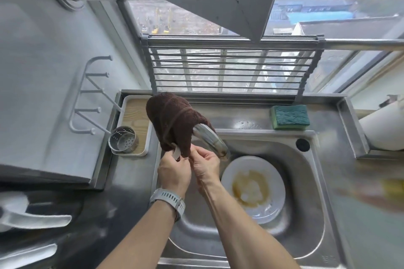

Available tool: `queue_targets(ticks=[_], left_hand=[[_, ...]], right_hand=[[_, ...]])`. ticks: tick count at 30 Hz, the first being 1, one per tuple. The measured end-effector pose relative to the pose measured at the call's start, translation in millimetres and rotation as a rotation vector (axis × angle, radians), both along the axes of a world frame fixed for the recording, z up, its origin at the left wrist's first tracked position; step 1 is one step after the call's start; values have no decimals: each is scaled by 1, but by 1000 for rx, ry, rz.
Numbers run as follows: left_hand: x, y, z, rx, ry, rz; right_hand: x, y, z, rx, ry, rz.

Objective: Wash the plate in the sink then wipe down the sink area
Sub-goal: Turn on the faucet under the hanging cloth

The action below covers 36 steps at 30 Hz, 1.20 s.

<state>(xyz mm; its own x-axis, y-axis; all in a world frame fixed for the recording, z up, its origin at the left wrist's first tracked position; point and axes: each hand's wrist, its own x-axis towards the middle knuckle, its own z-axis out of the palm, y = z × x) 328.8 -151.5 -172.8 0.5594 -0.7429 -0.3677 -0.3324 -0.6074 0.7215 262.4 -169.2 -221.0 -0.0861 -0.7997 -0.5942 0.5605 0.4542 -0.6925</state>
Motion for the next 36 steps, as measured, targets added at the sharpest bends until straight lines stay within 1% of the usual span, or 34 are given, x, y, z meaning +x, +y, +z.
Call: queue_targets(ticks=[16, 20, 22, 24, 26, 30, 32, 36], left_hand=[[-2, 0, 6, -18, 11, 35], [-1, -2, 7, 37, 1, 34], [-2, -2, 9, 52, 27, 53], [-3, -1, 12, 64, 96, 86], [-5, 1, 9, 66, 187, 95], [6, 3, -32, 14, 346, 86], [7, 1, -35, 0, 352, 55], [0, 1, 2, -6, 260, 23]], right_hand=[[1, 0, -2, 2, -29, -7], [2, -1, -4, -4, -45, -3], [0, 0, -3, -25, -35, 33], [-9, 0, 3, -54, -2, 108], [-18, -2, 3, -96, 75, 219], [-16, -9, 2, -195, 378, 470], [-12, -8, 3, -221, 377, 460], [-11, -4, -8, -300, 307, 417]])
